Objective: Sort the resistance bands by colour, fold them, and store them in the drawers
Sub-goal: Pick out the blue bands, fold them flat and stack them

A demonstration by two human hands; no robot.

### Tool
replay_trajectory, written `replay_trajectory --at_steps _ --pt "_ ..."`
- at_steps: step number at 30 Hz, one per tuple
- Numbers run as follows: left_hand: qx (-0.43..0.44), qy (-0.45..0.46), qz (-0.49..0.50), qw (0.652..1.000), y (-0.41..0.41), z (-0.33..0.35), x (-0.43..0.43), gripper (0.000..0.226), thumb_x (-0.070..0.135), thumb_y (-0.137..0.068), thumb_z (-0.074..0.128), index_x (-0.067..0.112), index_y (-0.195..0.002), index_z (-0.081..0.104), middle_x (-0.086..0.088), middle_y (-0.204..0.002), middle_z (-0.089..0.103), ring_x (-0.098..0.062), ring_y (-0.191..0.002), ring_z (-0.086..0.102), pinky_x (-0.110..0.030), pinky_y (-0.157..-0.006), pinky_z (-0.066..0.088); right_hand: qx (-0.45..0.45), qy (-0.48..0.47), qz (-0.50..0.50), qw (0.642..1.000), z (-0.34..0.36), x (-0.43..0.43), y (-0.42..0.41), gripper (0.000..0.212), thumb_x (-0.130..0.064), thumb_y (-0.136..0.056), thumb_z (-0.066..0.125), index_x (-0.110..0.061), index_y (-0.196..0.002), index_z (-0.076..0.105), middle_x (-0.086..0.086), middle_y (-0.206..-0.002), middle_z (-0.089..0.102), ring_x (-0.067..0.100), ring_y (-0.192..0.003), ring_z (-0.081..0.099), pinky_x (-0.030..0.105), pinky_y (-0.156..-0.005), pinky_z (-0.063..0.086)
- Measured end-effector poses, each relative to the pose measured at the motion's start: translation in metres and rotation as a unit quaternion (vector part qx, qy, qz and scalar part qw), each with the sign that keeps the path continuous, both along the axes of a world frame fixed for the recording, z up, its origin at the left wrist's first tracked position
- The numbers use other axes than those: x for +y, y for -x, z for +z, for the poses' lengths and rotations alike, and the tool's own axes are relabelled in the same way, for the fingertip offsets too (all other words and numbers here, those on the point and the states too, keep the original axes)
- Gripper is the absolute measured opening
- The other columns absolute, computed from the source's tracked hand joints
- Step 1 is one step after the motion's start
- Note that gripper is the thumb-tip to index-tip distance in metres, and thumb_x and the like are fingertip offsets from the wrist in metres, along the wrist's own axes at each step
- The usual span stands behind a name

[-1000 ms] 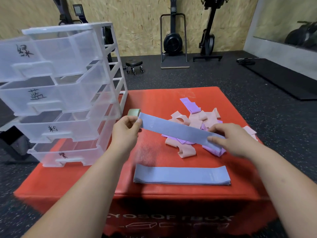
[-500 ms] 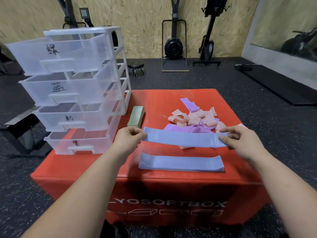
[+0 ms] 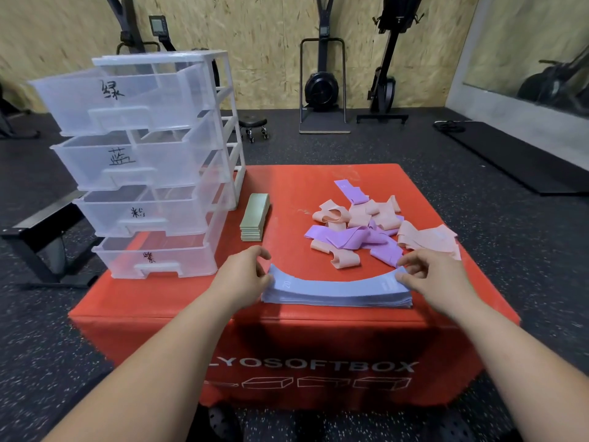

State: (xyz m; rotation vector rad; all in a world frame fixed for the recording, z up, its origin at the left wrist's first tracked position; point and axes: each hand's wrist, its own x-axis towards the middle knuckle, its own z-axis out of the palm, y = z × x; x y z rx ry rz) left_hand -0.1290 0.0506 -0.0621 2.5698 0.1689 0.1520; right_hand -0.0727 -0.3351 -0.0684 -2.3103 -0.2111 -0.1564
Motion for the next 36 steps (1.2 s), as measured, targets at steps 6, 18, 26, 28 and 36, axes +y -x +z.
replay_trajectory --at_steps 6,18,26,28,36 --pt "0.008 -0.071 -0.026 0.997 0.000 -0.012 -0.003 0.036 0.029 -0.093 0.067 0.031 -0.128 0.059 0.006 -0.090 0.072 -0.024 -0.092 0.067 -0.040 -0.079 0.056 -0.008 0.096 -0.002 0.995 -0.010 -0.001 0.000 0.025 -0.017 -0.078 0.087 -0.030 -0.095 0.073 -0.012 -0.080 0.071 0.003 -0.067 0.058 0.021 -0.065 0.042" --pt "0.014 -0.094 -0.137 0.986 -0.006 -0.011 0.007 0.070 0.042 -0.088 0.079 0.034 -0.150 0.049 0.006 -0.143 0.049 -0.020 -0.135 0.048 -0.042 -0.110 0.047 0.006 0.218 0.149 0.964 -0.003 -0.008 -0.005 0.060 -0.047 -0.077 0.087 -0.041 -0.132 0.063 -0.019 -0.136 0.058 0.006 -0.125 0.054 0.031 -0.110 0.041" --pt "0.015 -0.147 -0.193 0.970 -0.006 -0.016 0.006 0.072 0.043 -0.081 0.086 0.039 -0.145 0.054 0.013 -0.134 0.063 -0.016 -0.125 0.057 -0.039 -0.103 0.050 0.015 0.288 0.169 0.942 -0.006 -0.008 -0.004 0.067 -0.044 -0.074 0.089 -0.042 -0.135 0.063 -0.023 -0.136 0.063 0.005 -0.128 0.057 0.028 -0.107 0.044" --pt "0.015 -0.141 -0.192 0.971 -0.006 -0.015 0.006 0.073 0.043 -0.080 0.086 0.038 -0.145 0.054 0.013 -0.135 0.062 -0.014 -0.125 0.057 -0.038 -0.103 0.050 0.023 0.283 0.171 0.944 -0.005 -0.009 -0.005 0.068 -0.045 -0.074 0.089 -0.042 -0.136 0.062 -0.024 -0.137 0.062 0.004 -0.128 0.057 0.029 -0.109 0.044" --pt "0.025 -0.145 -0.188 0.971 -0.008 -0.011 0.007 0.074 0.045 -0.079 0.088 0.039 -0.144 0.055 0.014 -0.135 0.063 -0.014 -0.123 0.058 -0.037 -0.101 0.051 0.036 0.267 0.181 0.946 -0.007 -0.012 -0.012 0.062 -0.042 -0.071 0.091 -0.043 -0.128 0.067 -0.026 -0.128 0.065 0.001 -0.122 0.059 0.030 -0.106 0.046"
